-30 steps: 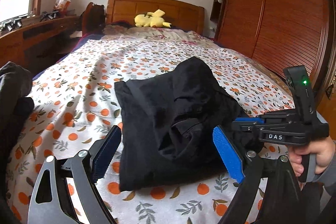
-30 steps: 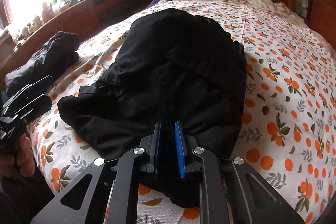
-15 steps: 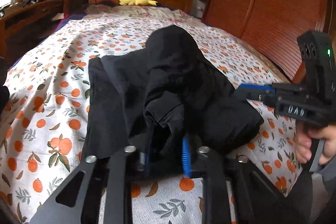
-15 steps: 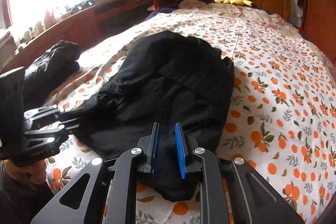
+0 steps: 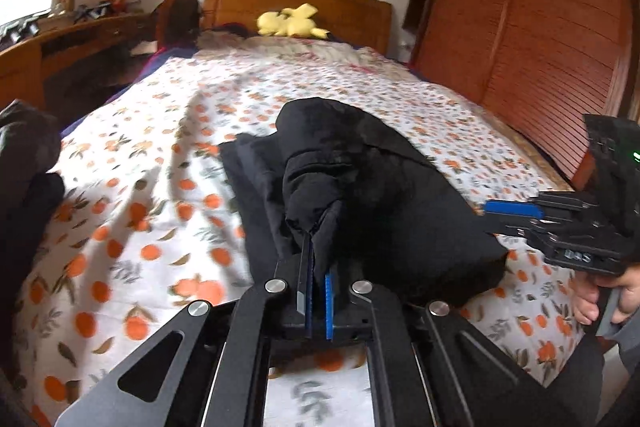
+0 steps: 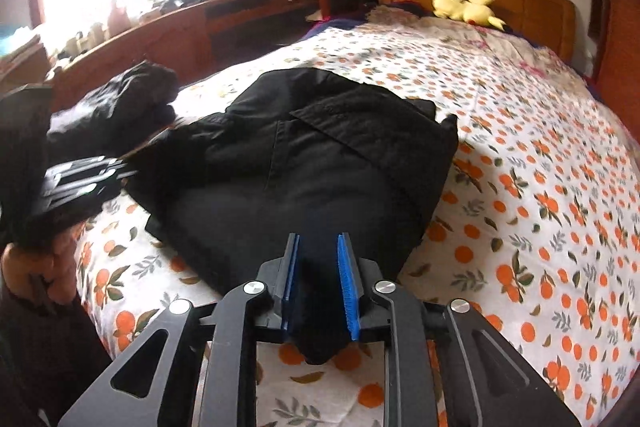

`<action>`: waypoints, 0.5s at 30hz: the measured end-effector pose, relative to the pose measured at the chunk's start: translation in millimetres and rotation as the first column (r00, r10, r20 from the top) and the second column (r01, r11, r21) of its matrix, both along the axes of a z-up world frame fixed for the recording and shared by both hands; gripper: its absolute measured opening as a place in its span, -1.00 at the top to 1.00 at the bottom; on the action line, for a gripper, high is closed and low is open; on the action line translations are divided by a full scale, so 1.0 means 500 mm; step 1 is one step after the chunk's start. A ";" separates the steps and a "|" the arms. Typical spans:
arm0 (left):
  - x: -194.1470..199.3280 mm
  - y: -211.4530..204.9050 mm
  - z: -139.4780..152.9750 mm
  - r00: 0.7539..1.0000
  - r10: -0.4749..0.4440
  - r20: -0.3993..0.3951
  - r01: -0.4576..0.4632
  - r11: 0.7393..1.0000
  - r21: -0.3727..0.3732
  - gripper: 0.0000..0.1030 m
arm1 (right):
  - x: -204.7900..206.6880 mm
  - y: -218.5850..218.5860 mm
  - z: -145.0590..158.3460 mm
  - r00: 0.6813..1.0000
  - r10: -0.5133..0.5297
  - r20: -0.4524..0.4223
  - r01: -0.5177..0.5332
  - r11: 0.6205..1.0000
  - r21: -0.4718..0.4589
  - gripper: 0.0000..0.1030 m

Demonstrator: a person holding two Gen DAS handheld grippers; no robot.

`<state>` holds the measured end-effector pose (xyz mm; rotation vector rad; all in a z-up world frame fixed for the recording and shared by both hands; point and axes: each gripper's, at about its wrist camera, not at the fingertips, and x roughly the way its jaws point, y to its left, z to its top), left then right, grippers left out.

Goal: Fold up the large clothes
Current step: 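Close the left tool on the folded coat bundle's edge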

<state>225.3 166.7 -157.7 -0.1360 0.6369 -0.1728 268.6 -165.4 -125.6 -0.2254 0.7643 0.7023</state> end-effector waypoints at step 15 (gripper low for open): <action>0.016 0.017 -0.059 0.994 0.031 -0.107 -0.023 0.997 0.075 0.90 | 0.006 0.044 -0.116 0.999 -0.019 -0.051 0.013 0.994 -0.109 0.28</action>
